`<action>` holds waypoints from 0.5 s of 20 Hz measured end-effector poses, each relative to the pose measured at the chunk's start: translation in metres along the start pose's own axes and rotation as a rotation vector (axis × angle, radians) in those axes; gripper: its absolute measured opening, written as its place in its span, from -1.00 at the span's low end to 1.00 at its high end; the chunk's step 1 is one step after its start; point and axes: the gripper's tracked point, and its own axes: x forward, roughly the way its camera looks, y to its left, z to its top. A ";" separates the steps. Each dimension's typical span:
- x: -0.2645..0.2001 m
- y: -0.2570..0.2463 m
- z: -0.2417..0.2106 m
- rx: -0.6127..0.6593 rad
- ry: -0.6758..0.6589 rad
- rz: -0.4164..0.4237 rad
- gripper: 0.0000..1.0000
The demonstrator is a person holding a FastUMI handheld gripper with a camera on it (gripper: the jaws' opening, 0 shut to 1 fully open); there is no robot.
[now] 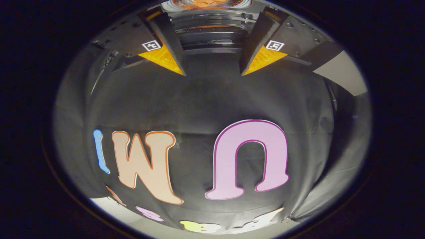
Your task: Put the clothes into the washing machine and then close the washing machine lid.
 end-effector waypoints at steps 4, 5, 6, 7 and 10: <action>-0.022 -0.001 0.000 -0.005 -0.029 0.011 0.96; -0.027 -0.002 -0.001 -0.001 -0.035 0.013 0.96; -0.034 -0.002 -0.002 0.003 -0.039 0.014 0.96; -0.041 -0.002 -0.003 0.001 -0.045 0.015 0.97; -0.065 -0.004 -0.009 -0.005 -0.066 0.015 0.96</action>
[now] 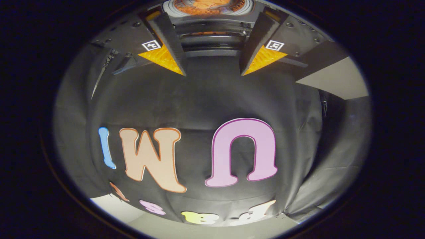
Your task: Put the clothes into the washing machine and then close the washing machine lid.
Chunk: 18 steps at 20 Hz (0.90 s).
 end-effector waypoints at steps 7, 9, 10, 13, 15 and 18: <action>-0.063 -0.003 -0.023 0.004 0.015 -0.007 0.96; -0.080 -0.002 -0.028 0.010 0.018 0.002 0.96; -0.088 -0.002 -0.028 0.022 0.015 0.006 0.96; -0.110 -0.005 -0.030 0.046 0.011 0.022 0.96; -0.124 -0.011 -0.029 0.043 -0.004 0.026 0.96; -0.145 -0.020 -0.032 0.058 -0.024 0.035 0.95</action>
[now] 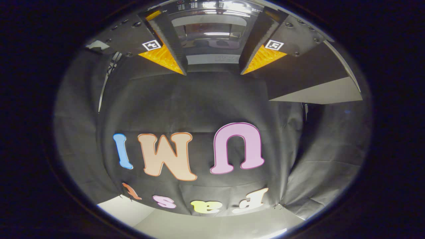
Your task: Put the clothes into the washing machine and then close the washing machine lid.
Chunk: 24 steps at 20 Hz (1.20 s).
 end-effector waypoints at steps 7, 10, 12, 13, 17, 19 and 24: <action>-0.058 -0.026 -0.015 -0.013 -0.066 0.039 0.94; -0.081 -0.032 -0.026 -0.027 -0.093 0.071 0.94; -0.096 -0.036 -0.037 -0.038 -0.100 0.092 0.94; -0.103 -0.041 -0.045 -0.041 -0.098 0.092 0.94; -0.127 -0.056 -0.078 -0.018 -0.070 0.103 0.94; -0.140 -0.062 -0.092 -0.014 -0.071 0.122 0.94; -0.170 -0.084 -0.137 -0.014 -0.021 0.115 0.94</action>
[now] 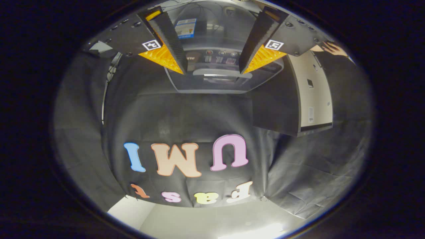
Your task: Put the clothes into the washing machine and then close the washing machine lid.
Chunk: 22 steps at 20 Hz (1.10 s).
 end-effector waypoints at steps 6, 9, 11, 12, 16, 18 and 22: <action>-0.023 -0.006 -0.020 -0.007 0.030 -0.010 0.94; -0.028 -0.006 -0.029 -0.020 0.040 -0.010 0.94; -0.026 -0.005 -0.032 -0.022 0.044 -0.007 0.94; -0.025 -0.005 -0.034 -0.021 0.052 -0.006 0.94; -0.024 -0.012 -0.048 -0.029 0.098 -0.017 0.95; -0.025 -0.014 -0.054 -0.011 0.109 -0.020 0.95; -0.031 -0.013 -0.054 -0.008 0.116 -0.024 0.95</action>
